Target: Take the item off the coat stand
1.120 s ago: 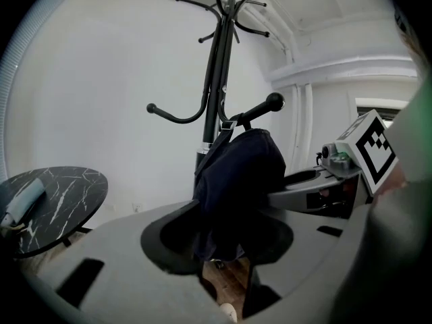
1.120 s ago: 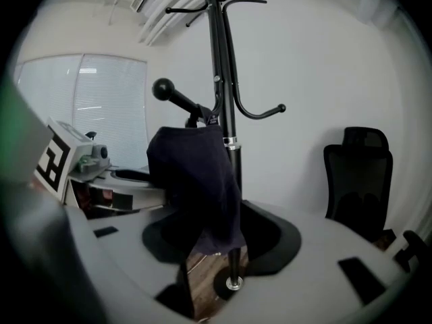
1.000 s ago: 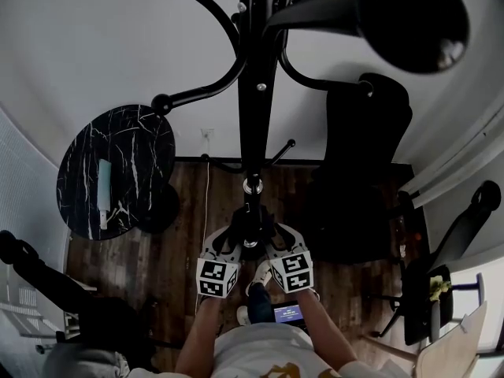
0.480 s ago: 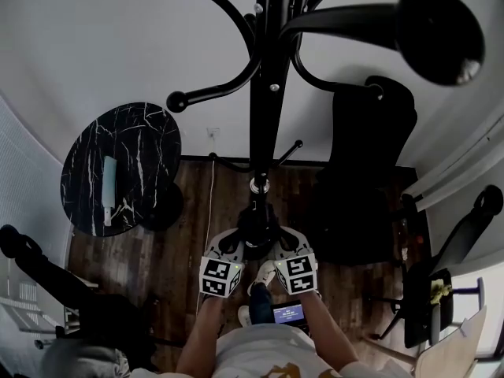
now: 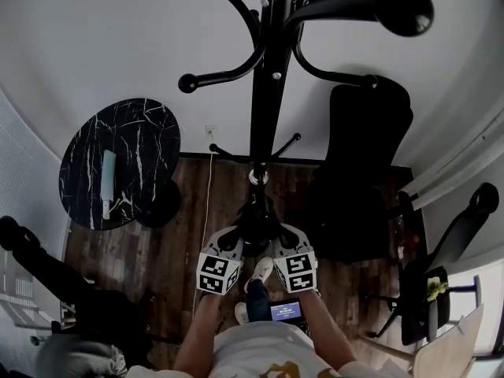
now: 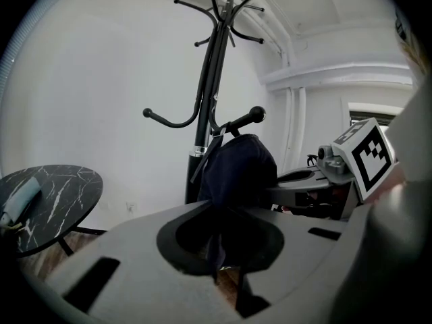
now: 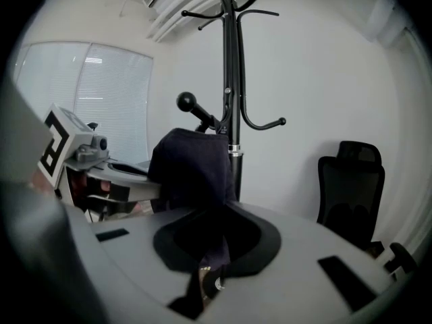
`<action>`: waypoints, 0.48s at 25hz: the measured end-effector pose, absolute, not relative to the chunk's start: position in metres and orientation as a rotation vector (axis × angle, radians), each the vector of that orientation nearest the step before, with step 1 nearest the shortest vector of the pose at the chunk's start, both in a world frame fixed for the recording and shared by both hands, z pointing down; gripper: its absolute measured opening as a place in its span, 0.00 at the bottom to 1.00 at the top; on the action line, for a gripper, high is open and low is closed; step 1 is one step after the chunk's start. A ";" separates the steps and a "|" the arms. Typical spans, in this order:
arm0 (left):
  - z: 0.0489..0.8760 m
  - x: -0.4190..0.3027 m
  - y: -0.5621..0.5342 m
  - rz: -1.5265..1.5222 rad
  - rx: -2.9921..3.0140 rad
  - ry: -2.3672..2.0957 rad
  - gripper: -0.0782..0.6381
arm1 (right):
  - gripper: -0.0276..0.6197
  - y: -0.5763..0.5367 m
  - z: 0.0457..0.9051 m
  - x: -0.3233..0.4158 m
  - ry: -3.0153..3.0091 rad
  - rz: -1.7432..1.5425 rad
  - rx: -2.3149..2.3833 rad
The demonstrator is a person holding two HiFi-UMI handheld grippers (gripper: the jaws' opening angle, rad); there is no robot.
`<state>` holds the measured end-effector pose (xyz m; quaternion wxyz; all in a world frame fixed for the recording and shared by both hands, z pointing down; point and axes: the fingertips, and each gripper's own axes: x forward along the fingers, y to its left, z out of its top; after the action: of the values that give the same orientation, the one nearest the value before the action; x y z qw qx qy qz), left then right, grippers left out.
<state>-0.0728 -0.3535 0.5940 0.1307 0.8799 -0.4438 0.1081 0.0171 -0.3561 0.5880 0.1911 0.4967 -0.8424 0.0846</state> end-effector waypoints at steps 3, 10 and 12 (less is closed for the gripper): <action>0.589 -0.072 -0.346 0.308 2.567 -1.286 0.15 | 0.09 -0.349 0.585 0.018 -2.372 0.236 1.406; 0.583 -0.072 -0.327 0.299 2.576 -1.279 0.15 | 0.09 -0.330 0.579 0.017 -2.381 0.224 1.413; 0.581 -0.071 -0.321 0.301 2.582 -1.275 0.15 | 0.09 -0.324 0.577 0.018 -2.382 0.219 1.414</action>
<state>-0.0712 -0.3212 0.5814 0.1229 0.8850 -0.4371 0.1031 0.0184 -0.3240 0.5767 0.1802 0.5005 -0.8432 0.0775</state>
